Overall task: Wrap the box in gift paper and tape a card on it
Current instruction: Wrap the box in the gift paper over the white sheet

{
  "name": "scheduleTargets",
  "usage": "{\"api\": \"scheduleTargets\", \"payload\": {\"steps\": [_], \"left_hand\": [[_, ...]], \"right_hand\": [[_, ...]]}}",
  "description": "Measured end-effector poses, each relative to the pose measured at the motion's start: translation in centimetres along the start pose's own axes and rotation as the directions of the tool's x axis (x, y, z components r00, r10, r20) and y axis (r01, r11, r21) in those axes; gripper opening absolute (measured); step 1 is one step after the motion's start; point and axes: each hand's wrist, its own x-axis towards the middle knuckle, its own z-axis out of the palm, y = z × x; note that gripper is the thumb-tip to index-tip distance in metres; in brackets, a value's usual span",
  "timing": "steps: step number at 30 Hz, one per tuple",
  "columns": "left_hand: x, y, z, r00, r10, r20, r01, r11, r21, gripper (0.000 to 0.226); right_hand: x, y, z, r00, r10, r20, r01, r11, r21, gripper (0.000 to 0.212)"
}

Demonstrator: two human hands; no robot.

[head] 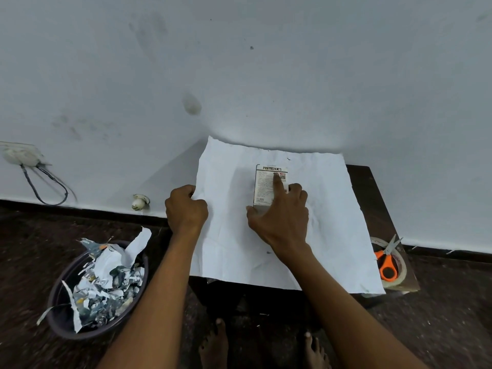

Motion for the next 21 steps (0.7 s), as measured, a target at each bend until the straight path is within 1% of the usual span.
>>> {"api": "scheduleTargets", "payload": {"steps": [3, 5, 7, 11, 14, 16, 21], "left_hand": [[-0.3, 0.3, -0.1, 1.000, -0.001, 0.005, 0.001, 1.000, -0.003, 0.004], [-0.5, 0.8, -0.3, 1.000, -0.008, 0.000, 0.008, 1.000, -0.013, 0.018], [-0.4, 1.0, -0.5, 1.000, -0.009, -0.010, 0.009, 1.000, -0.004, 0.024], [0.0, 0.9, -0.4, 0.999, -0.035, -0.021, 0.035, 0.999, 0.008, 0.012], [-0.2, 1.1, -0.4, 0.998, -0.066, -0.010, 0.066, 0.998, 0.009, 0.012], [-0.1, 0.9, -0.4, 0.995, -0.095, 0.012, 0.095, 0.995, 0.017, 0.013], [0.3, 0.6, -0.6, 0.998, -0.049, 0.024, 0.049, 0.999, 0.023, 0.011]], "right_hand": [[-0.1, 0.1, 0.0, 1.000, -0.005, -0.001, 0.005, 1.000, -0.022, 0.094], [0.0, 0.2, 0.0, 1.000, -0.004, 0.013, 0.005, 0.999, -0.034, 0.095], [-0.1, 0.2, 0.0, 1.000, -0.002, 0.023, 0.002, 1.000, -0.024, 0.097], [-0.3, 0.3, 0.0, 0.999, -0.005, 0.050, 0.006, 1.000, -0.024, 0.100], [-0.3, 0.6, -0.2, 0.998, -0.008, 0.068, 0.008, 1.000, -0.005, 0.101], [-0.3, 0.7, -0.4, 0.999, 0.000, 0.052, -0.001, 1.000, 0.029, 0.099], [-0.3, 0.7, -0.8, 1.000, 0.007, 0.007, -0.008, 0.998, 0.067, 0.091]]}}
